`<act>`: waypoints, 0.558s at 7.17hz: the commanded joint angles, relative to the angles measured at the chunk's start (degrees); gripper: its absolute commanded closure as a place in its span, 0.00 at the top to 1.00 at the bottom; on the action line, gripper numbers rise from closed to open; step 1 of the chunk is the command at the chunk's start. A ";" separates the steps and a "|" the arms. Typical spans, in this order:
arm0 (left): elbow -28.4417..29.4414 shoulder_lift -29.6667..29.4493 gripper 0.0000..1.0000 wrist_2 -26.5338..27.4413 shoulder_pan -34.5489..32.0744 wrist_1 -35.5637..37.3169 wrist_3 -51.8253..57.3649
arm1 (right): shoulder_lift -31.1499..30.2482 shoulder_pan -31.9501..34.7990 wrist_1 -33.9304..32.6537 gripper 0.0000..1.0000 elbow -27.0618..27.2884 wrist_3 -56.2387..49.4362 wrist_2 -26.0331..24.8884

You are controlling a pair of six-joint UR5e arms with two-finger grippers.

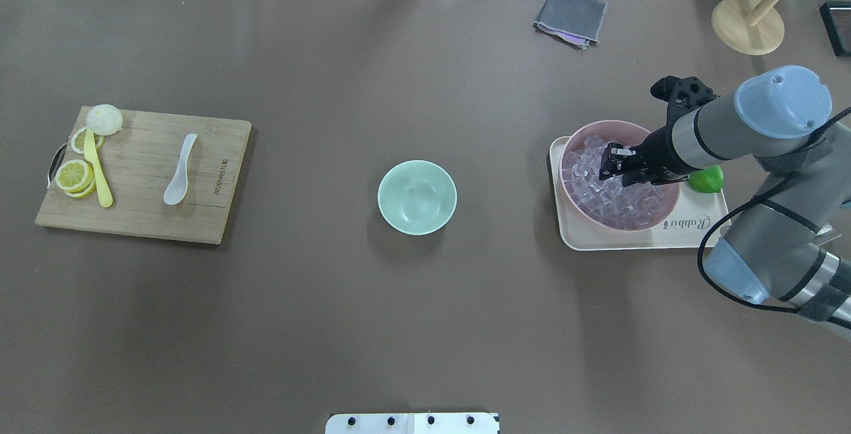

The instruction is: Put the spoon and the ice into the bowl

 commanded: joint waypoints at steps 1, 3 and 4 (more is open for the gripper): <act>0.47 0.00 0.98 -0.02 0.02 0.00 0.00 | 0.01 1.03 -0.42 0.00 1.31 -0.04 0.85; 0.47 0.00 0.98 -0.02 -0.07 0.00 0.00 | 0.27 1.04 -0.50 0.00 1.31 0.22 0.77; 0.38 0.00 0.98 -0.02 0.02 0.00 0.00 | 0.97 1.30 -0.68 0.00 2.19 0.83 1.20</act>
